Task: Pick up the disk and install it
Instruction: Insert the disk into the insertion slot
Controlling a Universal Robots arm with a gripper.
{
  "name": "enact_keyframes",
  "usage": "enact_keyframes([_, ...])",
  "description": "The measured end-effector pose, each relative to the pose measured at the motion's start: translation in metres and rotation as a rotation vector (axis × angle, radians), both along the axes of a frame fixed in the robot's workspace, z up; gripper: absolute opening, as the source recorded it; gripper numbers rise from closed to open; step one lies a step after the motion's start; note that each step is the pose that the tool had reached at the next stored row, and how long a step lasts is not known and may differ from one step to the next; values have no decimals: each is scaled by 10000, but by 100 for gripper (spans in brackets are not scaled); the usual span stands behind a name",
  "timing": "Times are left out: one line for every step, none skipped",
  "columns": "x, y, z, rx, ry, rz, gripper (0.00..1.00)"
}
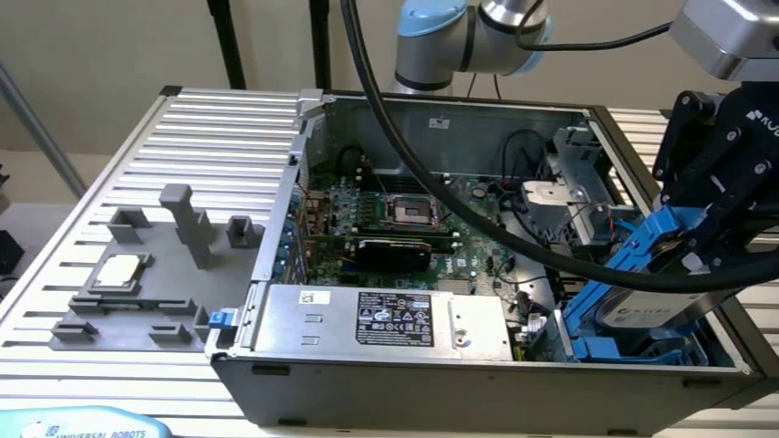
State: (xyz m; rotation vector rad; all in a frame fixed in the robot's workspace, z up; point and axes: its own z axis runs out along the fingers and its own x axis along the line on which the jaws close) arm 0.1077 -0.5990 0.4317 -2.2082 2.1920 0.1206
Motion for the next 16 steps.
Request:
enact_keyframes([0, 2, -6, -2, 2, 0, 33])
enact_keyframes([0, 5, -13, -1, 3, 0, 33])
enact_keyframes([0, 8, -18, -2, 4, 0, 33])
enact_keyframes([0, 11, -25, -1, 5, 0, 33])
enact_keyframes([0, 15, -31, -1, 5, 0, 33])
enact_keyframes([0, 19, -38, 0, 6, 1, 33])
enact_keyframes([0, 23, -44, -1, 6, 0, 33])
enact_keyframes([0, 29, -49, -2, 7, 0, 33])
enact_keyframes([0, 34, -56, -3, 8, 0, 33])
enact_keyframes([0, 40, -62, -3, 8, 0, 33])
enact_keyframes([0, 46, -69, -3, 8, 0, 33])
enact_keyframes([0, 51, -76, -3, 8, 0, 33])
enact_keyframes([0, 55, -85, -1, 9, 0, 33])
enact_keyframes([0, 60, -95, -3, 10, 0, 33])
enact_keyframes([0, 63, -104, -3, 11, 0, 33])
enact_keyframes([0, 67, -113, -3, 11, 1, 33])
